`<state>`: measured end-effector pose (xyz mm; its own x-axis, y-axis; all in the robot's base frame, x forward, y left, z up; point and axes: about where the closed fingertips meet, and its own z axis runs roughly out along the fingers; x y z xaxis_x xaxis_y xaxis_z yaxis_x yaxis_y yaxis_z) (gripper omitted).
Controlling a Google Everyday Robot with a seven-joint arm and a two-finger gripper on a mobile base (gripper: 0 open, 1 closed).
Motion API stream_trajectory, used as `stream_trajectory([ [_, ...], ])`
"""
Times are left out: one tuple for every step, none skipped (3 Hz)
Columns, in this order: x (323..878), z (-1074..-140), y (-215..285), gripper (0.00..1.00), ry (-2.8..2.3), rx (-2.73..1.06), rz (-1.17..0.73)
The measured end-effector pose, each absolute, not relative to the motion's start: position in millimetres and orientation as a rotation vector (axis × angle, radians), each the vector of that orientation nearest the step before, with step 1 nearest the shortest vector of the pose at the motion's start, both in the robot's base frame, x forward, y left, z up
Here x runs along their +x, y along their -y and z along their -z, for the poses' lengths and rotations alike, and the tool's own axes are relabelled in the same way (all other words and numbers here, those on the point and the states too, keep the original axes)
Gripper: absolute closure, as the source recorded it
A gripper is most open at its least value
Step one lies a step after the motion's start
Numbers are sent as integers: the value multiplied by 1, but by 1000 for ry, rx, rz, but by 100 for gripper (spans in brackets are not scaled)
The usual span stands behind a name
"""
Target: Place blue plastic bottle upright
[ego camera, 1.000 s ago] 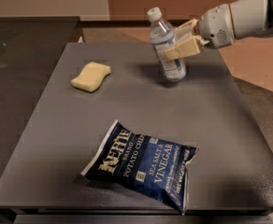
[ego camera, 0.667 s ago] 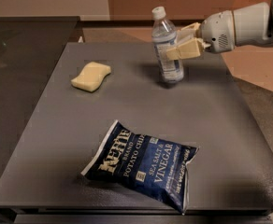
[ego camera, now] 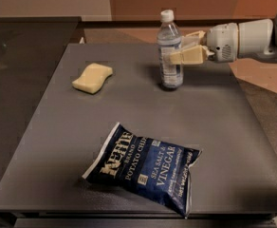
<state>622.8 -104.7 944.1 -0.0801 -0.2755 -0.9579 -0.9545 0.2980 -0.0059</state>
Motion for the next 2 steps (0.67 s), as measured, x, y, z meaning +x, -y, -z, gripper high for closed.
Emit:
stream_trajectory([
  [624, -939, 109, 100, -1555, -1132, -883],
  [624, -936, 113, 82, -1528, -1106, -898],
])
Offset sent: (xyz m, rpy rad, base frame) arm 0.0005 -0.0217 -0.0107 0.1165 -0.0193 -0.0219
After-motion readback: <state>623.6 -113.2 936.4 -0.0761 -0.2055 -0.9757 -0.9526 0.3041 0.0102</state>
